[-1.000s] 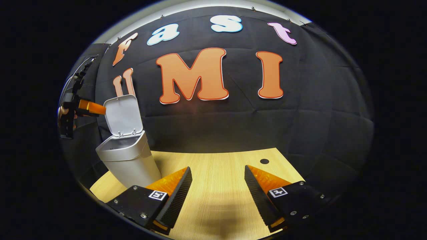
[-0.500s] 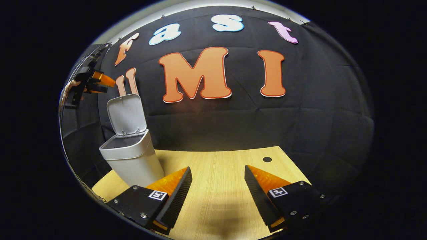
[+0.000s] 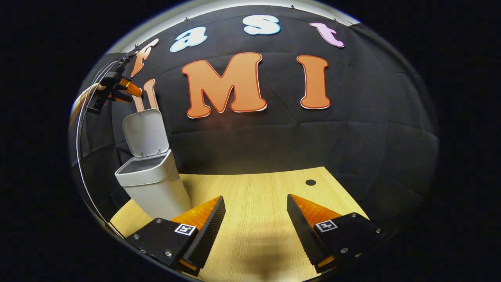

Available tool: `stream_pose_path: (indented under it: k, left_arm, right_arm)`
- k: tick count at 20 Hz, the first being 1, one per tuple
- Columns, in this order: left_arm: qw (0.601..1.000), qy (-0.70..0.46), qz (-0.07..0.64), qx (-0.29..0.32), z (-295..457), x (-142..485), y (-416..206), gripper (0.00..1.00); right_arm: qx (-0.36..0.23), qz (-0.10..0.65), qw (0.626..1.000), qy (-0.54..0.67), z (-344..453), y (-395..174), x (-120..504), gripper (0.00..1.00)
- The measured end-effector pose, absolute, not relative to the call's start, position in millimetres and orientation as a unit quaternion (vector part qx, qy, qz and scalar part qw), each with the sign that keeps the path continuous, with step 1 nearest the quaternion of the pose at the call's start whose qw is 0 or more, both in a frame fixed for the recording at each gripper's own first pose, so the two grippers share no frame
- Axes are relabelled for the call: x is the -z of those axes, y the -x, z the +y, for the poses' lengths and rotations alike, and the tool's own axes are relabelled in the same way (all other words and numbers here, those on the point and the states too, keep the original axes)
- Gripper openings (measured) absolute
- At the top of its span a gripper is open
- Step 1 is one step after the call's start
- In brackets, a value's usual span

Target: Press the lid of the desktop garbage bin to open it, pick up the crumpled paper on the desktop and throw it into the bin, then pick up the pop can on the desktop and drop it into the bin, and finally close the garbage bin lid.

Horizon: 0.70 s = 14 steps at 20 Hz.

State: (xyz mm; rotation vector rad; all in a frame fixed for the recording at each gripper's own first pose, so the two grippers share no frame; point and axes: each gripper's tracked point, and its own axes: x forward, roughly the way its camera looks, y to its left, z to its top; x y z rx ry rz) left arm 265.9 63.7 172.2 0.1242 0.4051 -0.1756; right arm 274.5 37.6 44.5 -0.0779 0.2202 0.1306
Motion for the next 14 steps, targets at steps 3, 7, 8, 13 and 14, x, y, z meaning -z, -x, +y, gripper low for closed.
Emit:
stream_pose_path:
  k: [3,7,8,13,14]
  left_arm:
    - [0.971,-0.074,0.219,0.069,77,-157,-285,0.95]
    - [0.966,-0.075,0.238,0.065,86,-138,-300,0.95]
    - [0.966,-0.074,0.24,0.061,89,-132,-305,0.95]
    - [0.961,-0.057,0.263,0.061,94,-110,-311,0.96]
    - [0.96,-0.053,0.268,0.064,92,-106,-309,0.96]
  right_arm:
    - [-0.067,0.114,0.99,0.038,41,-274,-42,0.95]
    - [-0.062,0.116,0.991,0.041,40,-273,-40,0.95]
    - [-0.061,0.118,0.99,0.04,39,-273,-38,0.95]
    - [-0.048,0.13,0.99,0.03,31,-276,-32,0.95]
    - [-0.047,0.132,0.99,0.03,31,-277,-32,0.95]
